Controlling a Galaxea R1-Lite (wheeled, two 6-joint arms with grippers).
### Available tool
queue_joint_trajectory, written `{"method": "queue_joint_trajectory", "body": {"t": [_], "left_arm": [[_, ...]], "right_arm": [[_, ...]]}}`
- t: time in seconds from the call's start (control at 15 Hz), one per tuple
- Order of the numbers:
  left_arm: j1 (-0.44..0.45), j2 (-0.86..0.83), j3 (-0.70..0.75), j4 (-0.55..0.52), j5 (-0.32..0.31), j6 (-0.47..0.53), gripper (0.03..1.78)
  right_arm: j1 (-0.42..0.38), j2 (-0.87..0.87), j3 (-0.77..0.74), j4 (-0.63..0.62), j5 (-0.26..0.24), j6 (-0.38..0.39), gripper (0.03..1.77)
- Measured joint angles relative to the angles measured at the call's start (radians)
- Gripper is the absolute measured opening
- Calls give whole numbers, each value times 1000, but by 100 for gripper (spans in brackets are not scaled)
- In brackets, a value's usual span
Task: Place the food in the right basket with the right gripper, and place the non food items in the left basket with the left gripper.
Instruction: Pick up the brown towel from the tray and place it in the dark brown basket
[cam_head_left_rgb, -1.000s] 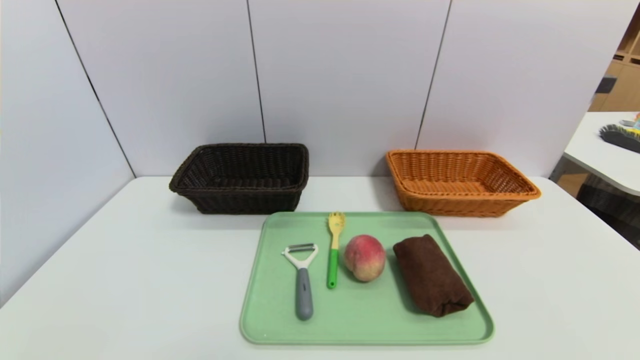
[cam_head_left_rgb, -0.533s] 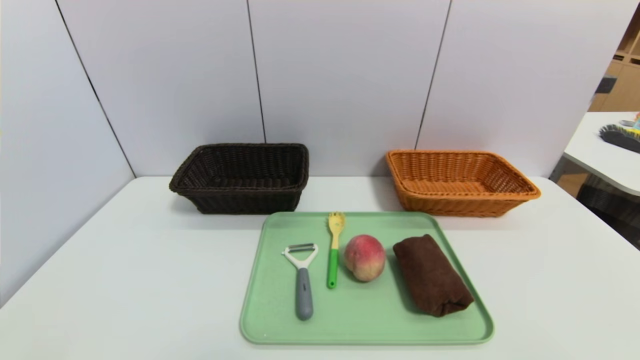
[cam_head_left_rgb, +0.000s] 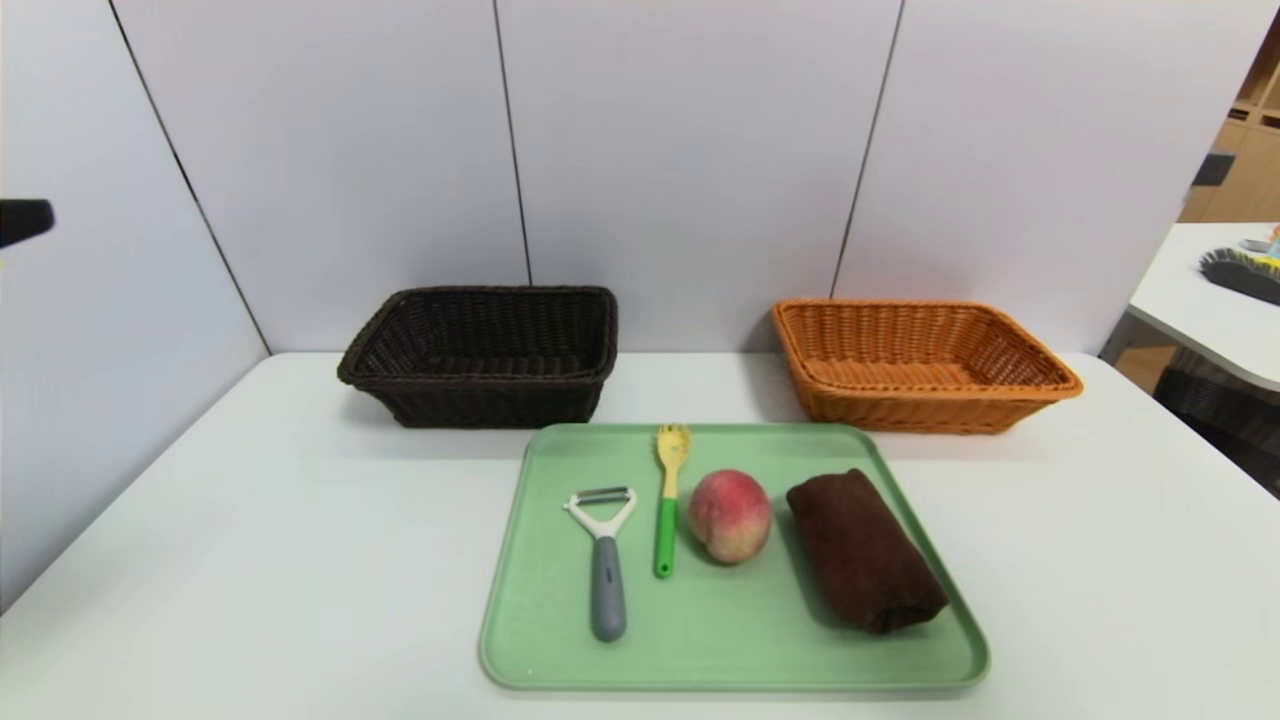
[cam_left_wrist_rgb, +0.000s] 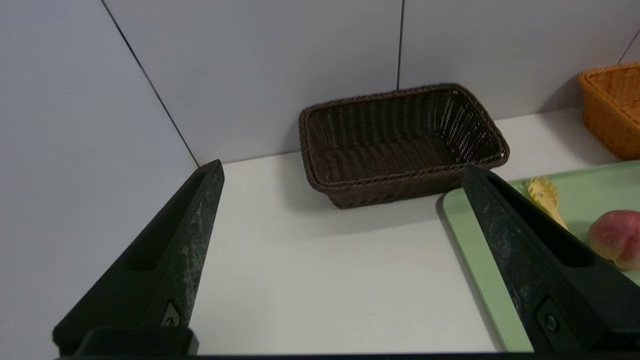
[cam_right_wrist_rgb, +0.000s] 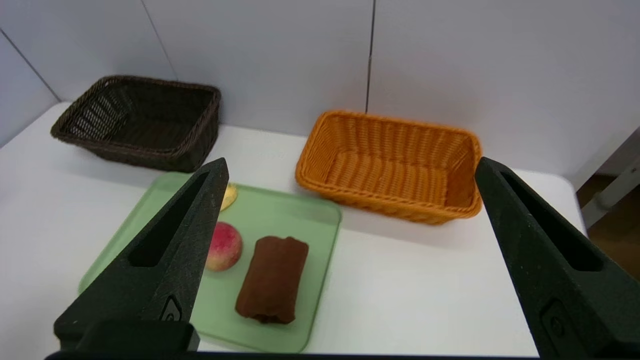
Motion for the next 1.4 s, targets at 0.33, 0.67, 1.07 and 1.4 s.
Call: {"method": "queue_joint_trajectory", "body": {"t": [0.33,0.67,1.07,1.4], "left_arm": [[-116,222,-92,47,72,-61,169],[-312,396,-113,44,265,-210,169],[-506,554,-106,47,416,-354,169],[-560,600,-79,44,417,-410,169]], "right_arm": [[149,347,-351,320,-113,133,170],[293,588,-418,511,-242,221,170],[335,753,-419,707,-191,354,170],[433,868,-414,714,-185,486,170]]}}
